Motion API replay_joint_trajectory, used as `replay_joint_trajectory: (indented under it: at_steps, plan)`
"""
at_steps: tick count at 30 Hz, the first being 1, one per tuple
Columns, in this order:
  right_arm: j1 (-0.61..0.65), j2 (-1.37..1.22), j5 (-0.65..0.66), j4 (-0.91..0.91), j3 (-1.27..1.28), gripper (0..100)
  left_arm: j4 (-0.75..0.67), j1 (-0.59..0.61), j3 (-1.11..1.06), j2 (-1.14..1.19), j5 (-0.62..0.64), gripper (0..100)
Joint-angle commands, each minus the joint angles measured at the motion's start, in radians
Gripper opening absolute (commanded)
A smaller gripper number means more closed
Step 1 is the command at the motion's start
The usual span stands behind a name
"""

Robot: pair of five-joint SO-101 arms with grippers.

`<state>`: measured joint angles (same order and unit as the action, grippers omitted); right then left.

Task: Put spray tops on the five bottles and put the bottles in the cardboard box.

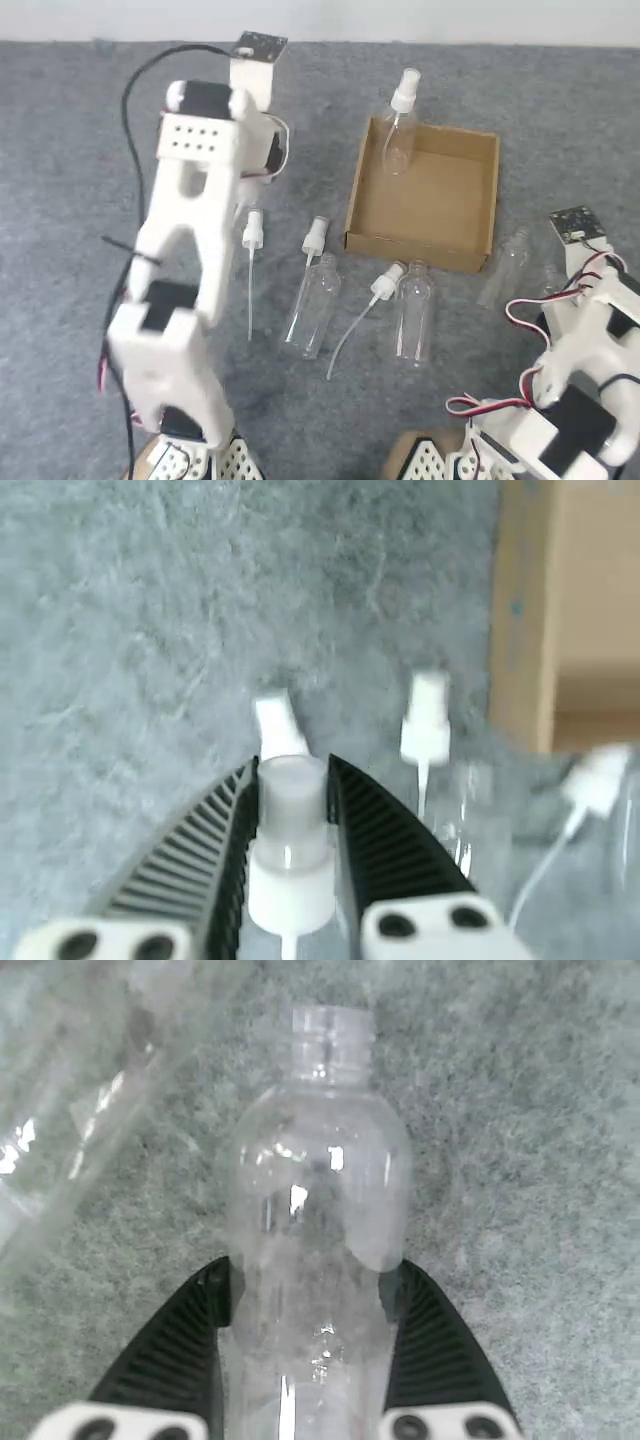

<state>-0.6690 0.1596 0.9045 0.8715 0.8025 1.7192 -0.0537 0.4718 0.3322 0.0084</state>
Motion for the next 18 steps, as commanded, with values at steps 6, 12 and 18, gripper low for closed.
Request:
replay_joint_trajectory:
  at_steps: [6,12,18]
  plan:
    - [-0.015,-0.024,-0.203,0.036,0.002,2.0,-0.278,-0.009,-0.817,-0.763,-0.072,2]
    - [-0.002,-0.016,-0.255,0.036,0.000,2.0,-0.528,-0.002,-1.283,-1.079,-0.075,2]
    - [-0.001,-0.016,-0.253,0.047,0.000,6.1,-0.626,-0.002,-1.469,-1.183,-0.075,2]
